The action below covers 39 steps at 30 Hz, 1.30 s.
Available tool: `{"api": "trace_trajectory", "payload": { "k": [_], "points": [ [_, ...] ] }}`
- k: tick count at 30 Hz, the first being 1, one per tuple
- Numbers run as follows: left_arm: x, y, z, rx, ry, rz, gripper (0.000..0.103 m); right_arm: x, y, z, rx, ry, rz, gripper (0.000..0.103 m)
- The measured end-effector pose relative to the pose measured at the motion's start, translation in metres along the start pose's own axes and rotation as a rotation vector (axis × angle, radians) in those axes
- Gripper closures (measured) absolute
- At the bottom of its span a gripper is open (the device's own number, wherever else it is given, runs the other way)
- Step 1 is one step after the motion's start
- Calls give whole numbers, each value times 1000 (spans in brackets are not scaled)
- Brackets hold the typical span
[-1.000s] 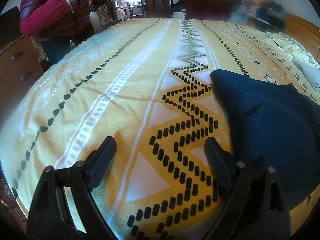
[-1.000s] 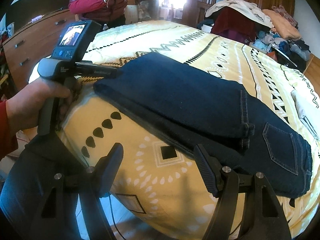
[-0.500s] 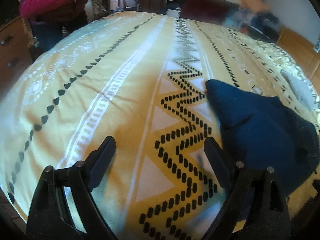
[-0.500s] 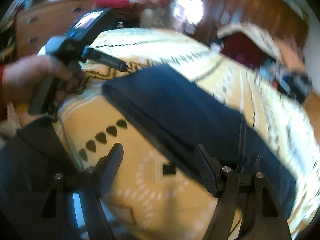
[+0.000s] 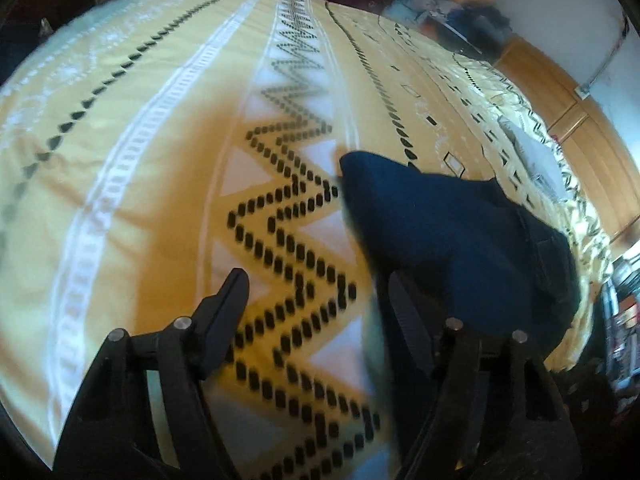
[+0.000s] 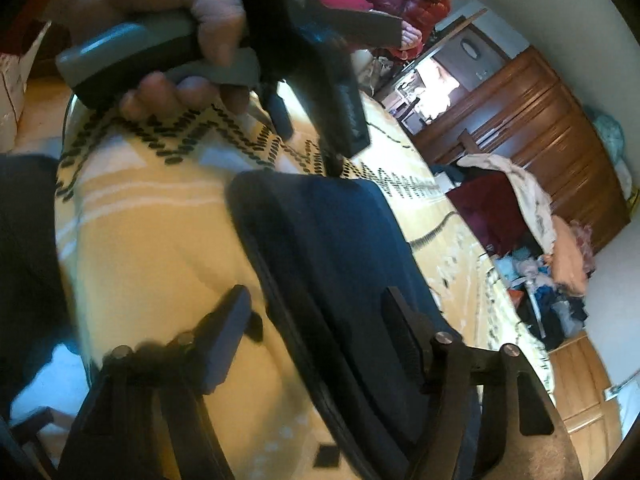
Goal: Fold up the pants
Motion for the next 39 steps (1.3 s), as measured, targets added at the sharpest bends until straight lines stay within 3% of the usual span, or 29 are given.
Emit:
{"api": "trace_trajectory", "payload": {
  "k": [6, 10, 13, 15, 18, 25, 29, 30, 31, 33, 35, 39],
  "points": [
    [9, 28, 14, 59, 12, -20, 36, 24, 23, 10, 61, 76, -24, 56],
    [20, 39, 19, 81, -8, -39, 37, 34, 27, 15, 96, 90, -33, 57],
    [24, 47, 25, 112, -62, -56, 52, 35, 26, 15, 109, 88, -32, 58],
    [28, 46, 28, 125, -64, -72, 53, 34, 25, 15, 121, 87, -37, 59],
    [26, 46, 25, 137, -102, -86, 62, 32, 23, 14, 134, 80, -46, 59],
    [40, 56, 17, 105, -158, -112, 57, 35, 28, 10, 142, 65, -53, 59],
    [43, 59, 17, 92, -156, -98, 56, 39, 31, 10, 152, 57, -61, 59],
    [42, 59, 20, 96, -143, -92, 59, 39, 32, 10, 152, 51, -64, 59],
    [40, 57, 22, 104, -134, -85, 69, 39, 33, 10, 156, 58, -67, 59],
    [32, 57, 26, 116, -101, -64, 82, 38, 32, 15, 177, 97, -70, 74],
    [16, 58, 34, 127, -90, -27, 86, 32, 30, 25, 215, 134, -62, 82],
    [-13, 63, 63, 153, -76, 54, 87, 1, 18, 63, 344, 179, 16, 84]
  ]
}}
Point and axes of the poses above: each gripper's, at about its wrist camera, not at the fingertips, and x roughly the way its jaws point, z to its right, y to its top, the point moved 1 cm from there along x, roughly the way its jaws point, and after that the axes turned 14 degrees about -z, right-handed, at the moved point
